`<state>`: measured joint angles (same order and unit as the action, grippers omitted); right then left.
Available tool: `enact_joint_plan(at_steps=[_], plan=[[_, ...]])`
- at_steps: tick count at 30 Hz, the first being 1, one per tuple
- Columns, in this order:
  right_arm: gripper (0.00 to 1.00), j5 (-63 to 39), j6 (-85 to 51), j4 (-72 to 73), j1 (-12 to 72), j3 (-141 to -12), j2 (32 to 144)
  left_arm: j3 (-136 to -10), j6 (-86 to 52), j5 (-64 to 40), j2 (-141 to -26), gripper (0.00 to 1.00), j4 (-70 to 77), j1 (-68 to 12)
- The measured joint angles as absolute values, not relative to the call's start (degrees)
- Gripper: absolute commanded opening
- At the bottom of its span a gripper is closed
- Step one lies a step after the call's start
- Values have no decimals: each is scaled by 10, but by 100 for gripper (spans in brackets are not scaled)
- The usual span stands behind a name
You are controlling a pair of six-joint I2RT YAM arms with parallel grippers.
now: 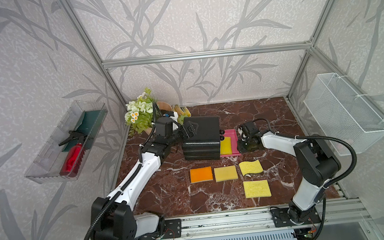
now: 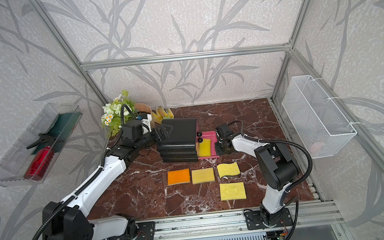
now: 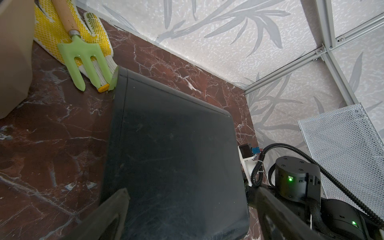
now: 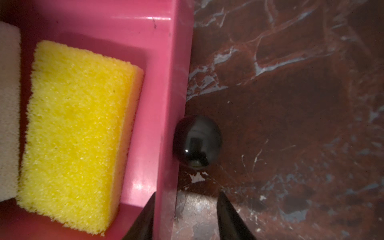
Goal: Take the sponge out of the drawer
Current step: Open the drawer in the storage box.
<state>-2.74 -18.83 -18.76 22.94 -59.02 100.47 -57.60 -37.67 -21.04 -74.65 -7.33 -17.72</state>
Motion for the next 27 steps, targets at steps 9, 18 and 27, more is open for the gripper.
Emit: enact_joint_plan(at_steps=[9,18,27], plan=[[40,-13,-195,-187,186,-582,999,-573,-375,-210,-747,95,-73,-173],[38,-15,-196,-186,174,-580,997,-569,-375,-206,-747,95,-84,-173],[35,-8,-196,-187,198,-594,998,-569,-375,-205,-747,95,-86,-173]])
